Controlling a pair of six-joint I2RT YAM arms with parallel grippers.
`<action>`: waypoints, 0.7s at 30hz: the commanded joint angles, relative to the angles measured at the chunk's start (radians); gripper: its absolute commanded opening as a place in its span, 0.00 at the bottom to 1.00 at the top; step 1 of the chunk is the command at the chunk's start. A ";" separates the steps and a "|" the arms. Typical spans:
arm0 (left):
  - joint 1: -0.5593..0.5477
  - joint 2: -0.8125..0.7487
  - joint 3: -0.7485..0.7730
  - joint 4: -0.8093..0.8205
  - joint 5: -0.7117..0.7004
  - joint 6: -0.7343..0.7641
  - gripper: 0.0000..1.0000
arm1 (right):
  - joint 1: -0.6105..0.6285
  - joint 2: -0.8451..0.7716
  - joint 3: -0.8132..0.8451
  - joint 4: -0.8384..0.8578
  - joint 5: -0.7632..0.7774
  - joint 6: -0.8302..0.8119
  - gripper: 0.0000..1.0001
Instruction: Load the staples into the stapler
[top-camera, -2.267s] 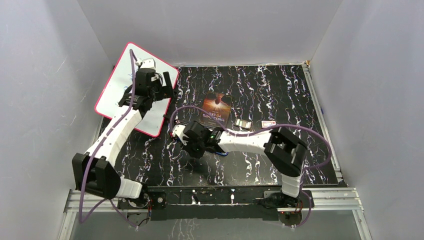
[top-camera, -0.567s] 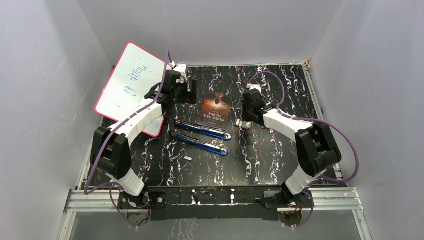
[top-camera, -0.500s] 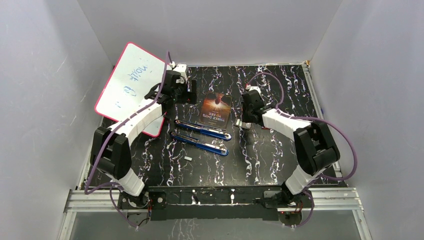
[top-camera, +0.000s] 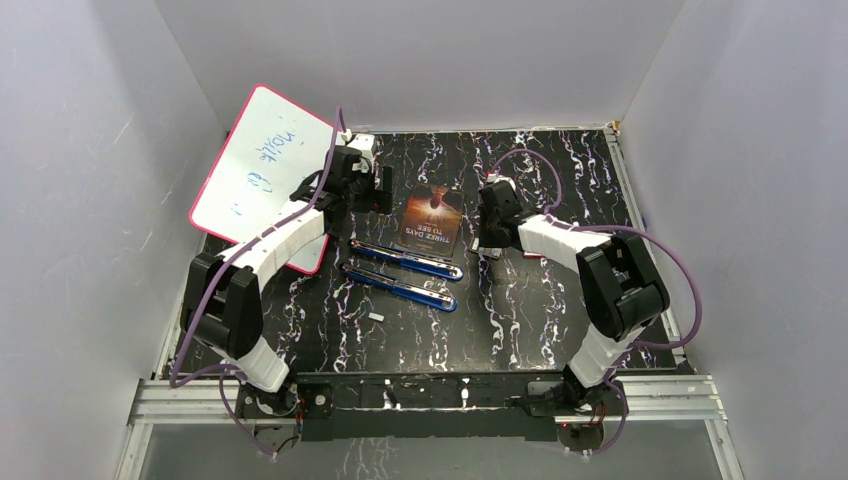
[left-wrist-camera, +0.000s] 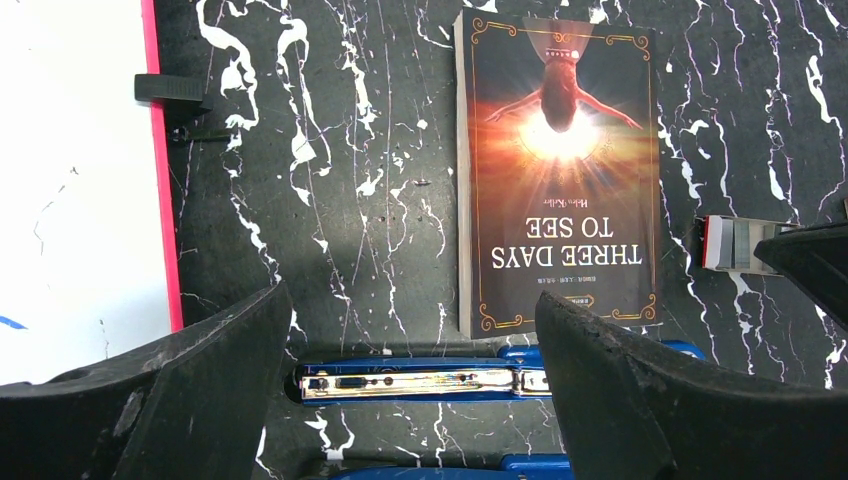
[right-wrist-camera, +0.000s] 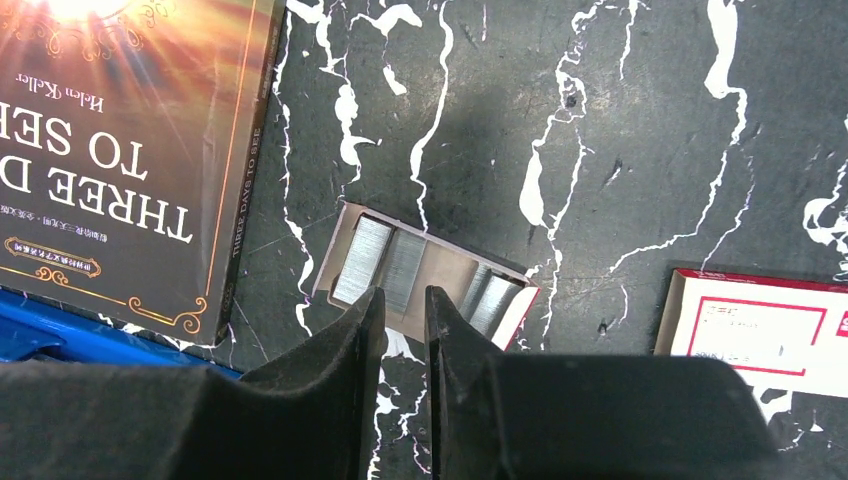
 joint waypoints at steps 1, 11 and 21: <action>-0.002 -0.045 -0.002 0.014 0.001 0.015 0.90 | -0.002 0.015 0.043 0.007 -0.011 0.020 0.29; -0.002 -0.050 -0.005 0.014 0.006 0.015 0.90 | 0.000 -0.012 0.062 0.022 -0.020 0.054 0.29; -0.005 -0.062 -0.008 0.012 0.004 0.015 0.91 | 0.054 0.050 0.123 -0.043 0.063 0.129 0.37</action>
